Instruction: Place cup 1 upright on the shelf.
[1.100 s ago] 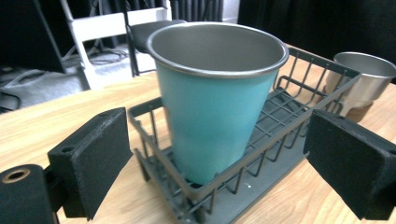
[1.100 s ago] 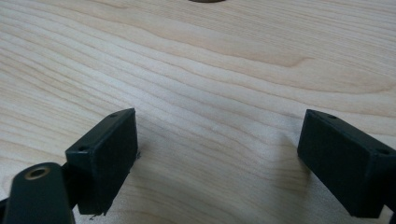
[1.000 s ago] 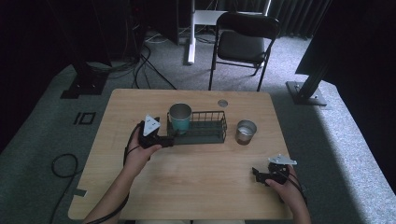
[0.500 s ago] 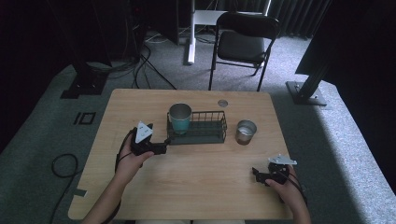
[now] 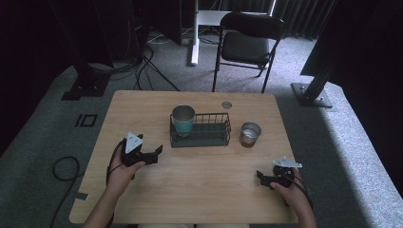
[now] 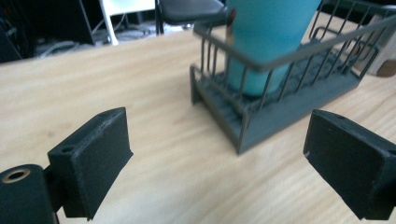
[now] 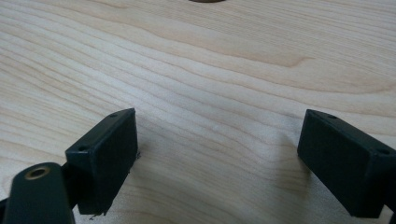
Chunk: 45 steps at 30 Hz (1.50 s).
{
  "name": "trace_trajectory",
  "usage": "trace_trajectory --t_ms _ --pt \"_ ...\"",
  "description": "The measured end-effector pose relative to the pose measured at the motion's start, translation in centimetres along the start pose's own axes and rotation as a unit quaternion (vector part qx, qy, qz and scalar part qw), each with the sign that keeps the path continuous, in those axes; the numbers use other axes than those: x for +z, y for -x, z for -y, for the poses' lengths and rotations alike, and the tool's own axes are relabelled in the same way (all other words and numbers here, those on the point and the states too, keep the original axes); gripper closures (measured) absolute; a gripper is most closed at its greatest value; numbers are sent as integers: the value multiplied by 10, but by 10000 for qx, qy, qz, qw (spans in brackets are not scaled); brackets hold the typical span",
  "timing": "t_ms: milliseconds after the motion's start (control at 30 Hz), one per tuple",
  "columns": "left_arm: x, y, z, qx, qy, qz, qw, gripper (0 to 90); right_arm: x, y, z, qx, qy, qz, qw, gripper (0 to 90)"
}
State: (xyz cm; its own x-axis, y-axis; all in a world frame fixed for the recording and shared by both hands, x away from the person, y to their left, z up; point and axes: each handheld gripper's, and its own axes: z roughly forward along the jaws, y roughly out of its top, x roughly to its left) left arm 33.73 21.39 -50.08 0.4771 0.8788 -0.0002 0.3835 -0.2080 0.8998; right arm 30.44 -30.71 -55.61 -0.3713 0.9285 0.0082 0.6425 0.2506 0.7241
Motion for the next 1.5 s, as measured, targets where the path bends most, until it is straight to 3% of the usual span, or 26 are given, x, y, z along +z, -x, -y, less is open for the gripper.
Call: trace_trajectory --t_ms 167,333,500,733,1100,1267,1367,1500 --pt "-8 -7 11 -147 -5 -86 9999 80 0 0 0 4 -1 1 10000 119" --pt "-18 -19 29 -315 -206 -256 9990 80 0 0 0 -10 -1 3 10000 119" --pt "-27 -26 38 -440 -295 -393 9978 81 0 0 0 -11 5 2 10000 119" --pt "-41 -34 53 -412 -570 -745 9947 80 0 0 0 -12 5 3 10000 119" --pt "-51 -41 62 -551 -892 -990 9895 80 0 0 0 -12 6 2 10000 119" --pt "-55 -46 69 -646 -1123 -1159 9848 80 0 0 0 -12 6 2 10000 119" --pt "-58 -50 72 -709 -1275 -1441 9788 80 0 0 0 -13 6 2 10000 119" --pt "-60 -56 77 -841 -1404 -1532 9745 80 0 0 0 -14 6 1 10000 119"
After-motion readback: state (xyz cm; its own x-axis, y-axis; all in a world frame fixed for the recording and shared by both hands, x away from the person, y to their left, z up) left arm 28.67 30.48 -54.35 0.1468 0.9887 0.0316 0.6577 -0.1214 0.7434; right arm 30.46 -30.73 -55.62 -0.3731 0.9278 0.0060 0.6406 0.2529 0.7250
